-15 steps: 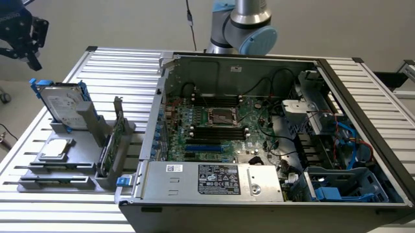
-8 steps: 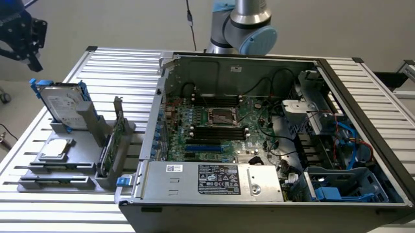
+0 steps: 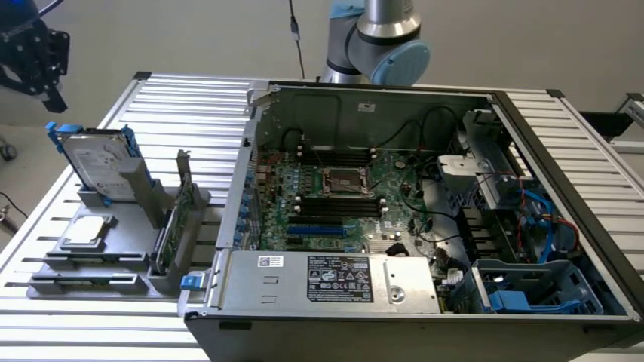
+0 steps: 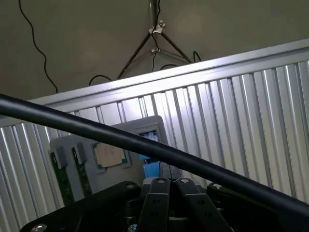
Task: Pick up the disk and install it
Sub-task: 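Pick up the disk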
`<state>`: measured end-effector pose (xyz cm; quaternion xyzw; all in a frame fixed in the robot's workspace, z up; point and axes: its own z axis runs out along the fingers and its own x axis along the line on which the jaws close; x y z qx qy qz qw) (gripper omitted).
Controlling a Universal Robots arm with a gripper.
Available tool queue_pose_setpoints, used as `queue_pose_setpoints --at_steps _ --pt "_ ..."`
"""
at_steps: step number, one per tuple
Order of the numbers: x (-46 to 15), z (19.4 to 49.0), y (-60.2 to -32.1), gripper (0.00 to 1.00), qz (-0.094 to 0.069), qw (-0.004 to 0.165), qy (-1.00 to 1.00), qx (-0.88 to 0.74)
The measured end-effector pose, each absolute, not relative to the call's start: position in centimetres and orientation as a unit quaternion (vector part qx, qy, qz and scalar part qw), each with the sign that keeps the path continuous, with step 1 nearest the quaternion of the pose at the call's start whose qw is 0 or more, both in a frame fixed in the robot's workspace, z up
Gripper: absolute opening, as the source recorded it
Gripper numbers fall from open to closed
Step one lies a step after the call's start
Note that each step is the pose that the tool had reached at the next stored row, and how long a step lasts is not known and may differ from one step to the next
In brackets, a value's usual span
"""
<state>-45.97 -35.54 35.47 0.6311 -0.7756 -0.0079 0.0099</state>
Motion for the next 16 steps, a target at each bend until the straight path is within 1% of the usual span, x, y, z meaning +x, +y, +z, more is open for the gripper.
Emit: queue_pose_setpoints --at_steps 9,16 --pt "-45.95 35.4 -35.55 0.11 -0.004 0.007 -0.718 0.696" --pt "-45.38 35.4 -35.76 0.11 -0.003 0.007 -0.701 0.713"
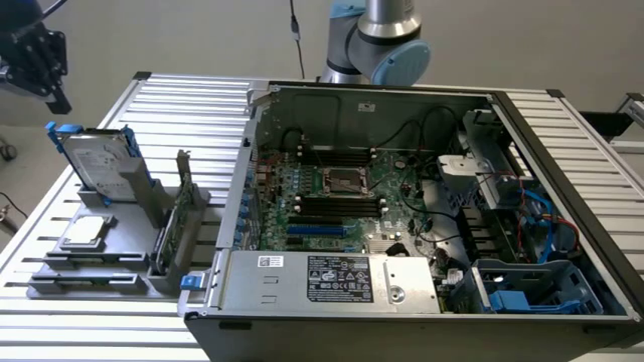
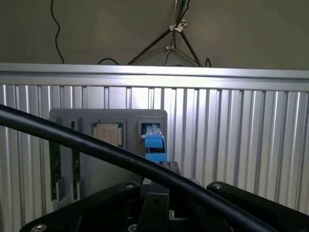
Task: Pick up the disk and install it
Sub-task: 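Pick up the disk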
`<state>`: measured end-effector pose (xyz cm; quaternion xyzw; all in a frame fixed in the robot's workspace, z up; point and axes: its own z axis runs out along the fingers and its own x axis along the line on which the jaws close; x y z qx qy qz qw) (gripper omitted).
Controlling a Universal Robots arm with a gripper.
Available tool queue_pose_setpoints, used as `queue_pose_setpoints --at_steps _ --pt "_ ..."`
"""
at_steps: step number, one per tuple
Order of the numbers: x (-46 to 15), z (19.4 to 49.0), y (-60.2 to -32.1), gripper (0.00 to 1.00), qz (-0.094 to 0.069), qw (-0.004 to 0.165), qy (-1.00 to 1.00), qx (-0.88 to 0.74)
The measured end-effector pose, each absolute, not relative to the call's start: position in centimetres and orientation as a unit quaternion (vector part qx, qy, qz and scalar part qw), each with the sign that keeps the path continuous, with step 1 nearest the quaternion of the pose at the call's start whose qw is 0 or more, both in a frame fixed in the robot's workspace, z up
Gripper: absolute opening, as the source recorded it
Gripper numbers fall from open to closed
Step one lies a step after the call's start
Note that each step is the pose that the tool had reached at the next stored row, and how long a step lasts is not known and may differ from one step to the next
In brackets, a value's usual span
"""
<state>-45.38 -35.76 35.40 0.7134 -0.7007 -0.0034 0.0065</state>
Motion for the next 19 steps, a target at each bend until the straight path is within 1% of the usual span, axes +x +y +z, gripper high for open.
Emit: queue_pose_setpoints --at_steps 6,7,9,10,12,13,15,16,17,19 --pt "-45.19 35.4 -36.39 0.11 -0.003 0.006 -0.7 0.714" --pt "-45.19 35.4 -36.41 0.12 -0.003 0.006 -0.7 0.714" --pt "-45.19 35.4 -36.41 0.24 -0.003 0.006 -0.7 0.714" --pt "-45.19 35.4 -36.42 0.24 -0.003 0.006 -0.7 0.714" --pt "-45.18 35.38 -36.43 0.36 -0.003 0.006 -0.7 0.714" --pt "-45.18 35.34 -36.43 0.36 -0.003 0.006 -0.7 0.714" --pt "-45.18 35.2 -36.43 0.47 -0.003 0.006 -0.7 0.714" --pt "-45.18 35.08 -36.43 0.47 -0.003 0.006 -0.7 0.714" --pt "-45.18 34.89 -36.43 0.54 -0.003 0.006 -0.7 0.714" --pt "-45.17 34.54 -36.42 0.54 -0.003 0.006 -0.7 0.714"
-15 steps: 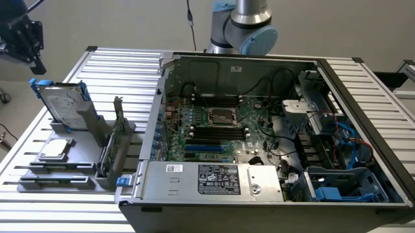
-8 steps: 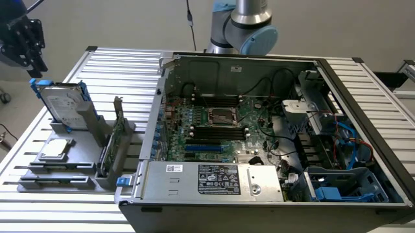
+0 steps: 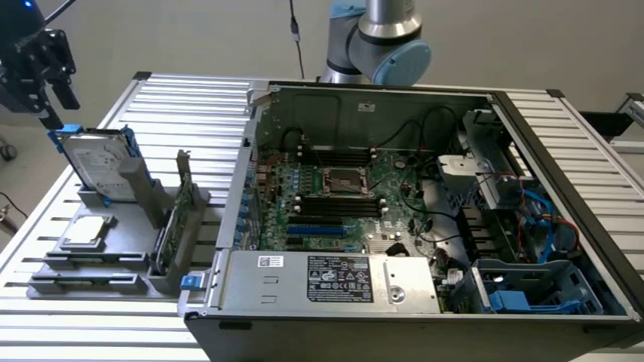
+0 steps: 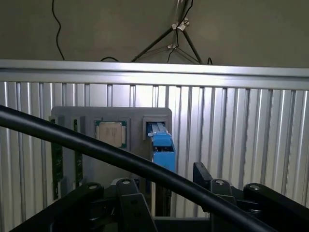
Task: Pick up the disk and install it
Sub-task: 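Pick up the disk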
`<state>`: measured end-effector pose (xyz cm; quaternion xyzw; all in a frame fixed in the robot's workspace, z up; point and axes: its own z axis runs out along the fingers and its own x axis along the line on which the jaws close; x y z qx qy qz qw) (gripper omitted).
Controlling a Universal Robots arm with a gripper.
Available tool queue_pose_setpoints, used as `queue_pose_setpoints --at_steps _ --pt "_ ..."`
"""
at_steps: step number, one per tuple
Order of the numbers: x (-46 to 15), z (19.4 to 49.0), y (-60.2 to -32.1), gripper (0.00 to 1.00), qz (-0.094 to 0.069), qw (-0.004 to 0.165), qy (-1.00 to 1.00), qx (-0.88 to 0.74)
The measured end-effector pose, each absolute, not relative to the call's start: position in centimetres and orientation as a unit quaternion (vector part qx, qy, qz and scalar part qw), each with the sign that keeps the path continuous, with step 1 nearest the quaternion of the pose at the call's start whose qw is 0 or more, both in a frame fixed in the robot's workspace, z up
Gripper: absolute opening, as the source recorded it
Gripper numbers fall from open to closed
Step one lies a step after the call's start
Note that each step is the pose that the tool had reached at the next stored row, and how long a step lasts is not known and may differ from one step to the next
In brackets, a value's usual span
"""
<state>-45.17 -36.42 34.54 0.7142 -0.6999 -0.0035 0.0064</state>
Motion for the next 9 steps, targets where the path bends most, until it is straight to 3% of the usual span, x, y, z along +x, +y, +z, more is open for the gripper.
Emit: queue_pose_setpoints --at_steps 9 --pt "-45.2 32.9 -36.5 0.54 -0.003 0.006 -0.7 0.715"
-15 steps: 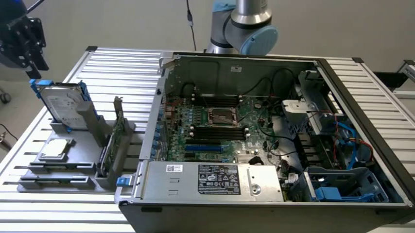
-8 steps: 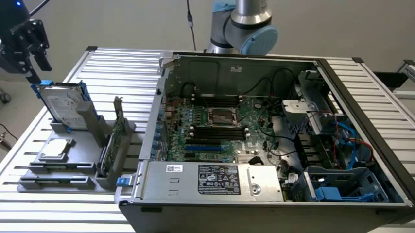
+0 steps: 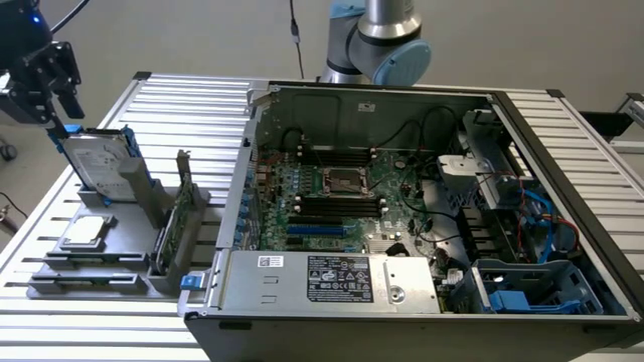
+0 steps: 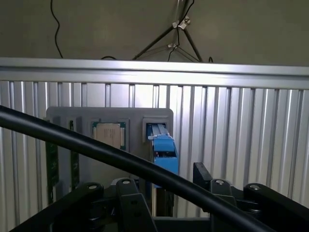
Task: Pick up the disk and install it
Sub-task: 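Pick up the disk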
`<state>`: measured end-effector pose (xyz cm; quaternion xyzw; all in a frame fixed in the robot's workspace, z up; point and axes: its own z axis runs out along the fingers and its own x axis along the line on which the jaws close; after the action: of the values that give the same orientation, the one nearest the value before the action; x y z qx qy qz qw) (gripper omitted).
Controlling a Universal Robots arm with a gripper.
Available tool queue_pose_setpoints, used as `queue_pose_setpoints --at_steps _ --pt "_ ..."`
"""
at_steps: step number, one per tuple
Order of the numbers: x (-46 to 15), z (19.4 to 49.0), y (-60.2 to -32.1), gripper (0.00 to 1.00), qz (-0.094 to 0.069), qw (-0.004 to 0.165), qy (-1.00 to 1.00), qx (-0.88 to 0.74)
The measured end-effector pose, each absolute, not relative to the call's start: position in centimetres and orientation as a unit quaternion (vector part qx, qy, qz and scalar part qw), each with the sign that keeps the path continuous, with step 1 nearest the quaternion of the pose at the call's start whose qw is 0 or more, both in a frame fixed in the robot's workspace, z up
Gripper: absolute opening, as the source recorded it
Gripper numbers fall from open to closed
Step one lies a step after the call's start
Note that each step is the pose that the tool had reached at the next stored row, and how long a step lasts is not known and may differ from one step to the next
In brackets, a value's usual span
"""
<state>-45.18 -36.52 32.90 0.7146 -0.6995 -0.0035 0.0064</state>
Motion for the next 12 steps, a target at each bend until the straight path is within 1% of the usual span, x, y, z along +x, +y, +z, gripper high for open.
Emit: queue_pose_setpoints --at_steps 12 --pt "-45.2 30.7 -36.6 0.54 -0.003 0.006 -0.699 0.715"
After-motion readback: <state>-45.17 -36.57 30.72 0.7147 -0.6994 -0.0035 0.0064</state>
